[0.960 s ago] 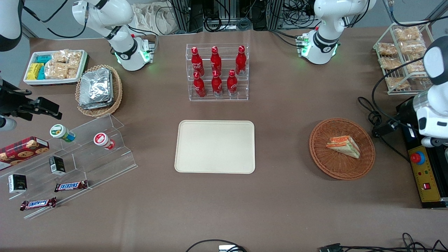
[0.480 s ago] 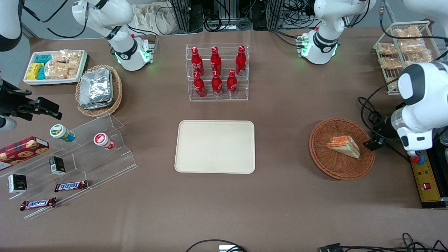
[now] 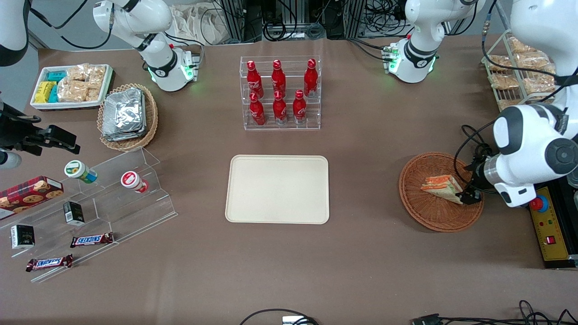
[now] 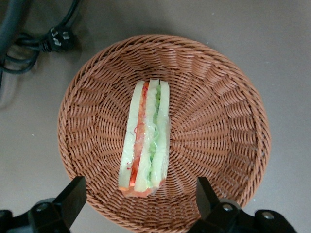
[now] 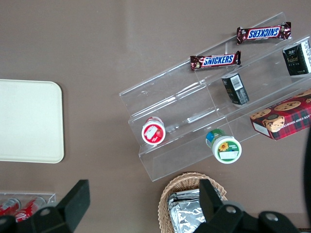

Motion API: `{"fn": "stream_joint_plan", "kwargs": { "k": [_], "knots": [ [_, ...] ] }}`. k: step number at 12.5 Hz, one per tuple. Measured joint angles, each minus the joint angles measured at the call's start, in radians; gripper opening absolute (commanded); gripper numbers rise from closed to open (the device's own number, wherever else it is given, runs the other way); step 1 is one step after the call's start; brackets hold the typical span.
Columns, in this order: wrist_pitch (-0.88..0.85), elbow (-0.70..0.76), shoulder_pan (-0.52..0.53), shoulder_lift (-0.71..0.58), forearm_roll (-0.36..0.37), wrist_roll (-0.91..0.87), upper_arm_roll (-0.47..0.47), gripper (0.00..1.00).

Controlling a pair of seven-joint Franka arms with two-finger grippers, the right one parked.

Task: Place sandwich from basket to tray
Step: 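Close the left gripper on the wrapped sandwich, then lift the sandwich out of the basket with the left gripper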

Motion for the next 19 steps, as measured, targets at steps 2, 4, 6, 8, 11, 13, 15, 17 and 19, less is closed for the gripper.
{"fn": "stream_joint_plan", "kwargs": {
  "k": [2,4,6,8,11,13,15,17,19],
  "knots": [
    [0.013,0.0,0.0,0.02,0.0,-0.036,0.0,1.0],
    [0.023,0.0,0.0,0.032,0.0,-0.053,0.0,1.0],
    [0.023,0.0,0.0,0.044,0.0,-0.064,0.0,1.0],
    [0.023,0.0,-0.004,0.058,0.0,-0.065,-0.001,1.0],
    [0.024,-0.001,-0.032,0.089,0.001,-0.066,-0.004,1.0],
    [0.026,-0.001,-0.048,0.103,0.002,-0.07,-0.004,1.0],
    [0.03,-0.001,-0.049,0.109,0.002,-0.07,-0.002,1.0],
    [0.039,-0.001,-0.046,0.115,0.002,-0.07,0.003,1.0],
    [0.051,-0.002,-0.042,0.124,0.002,-0.07,0.007,0.89]
  ]
}}
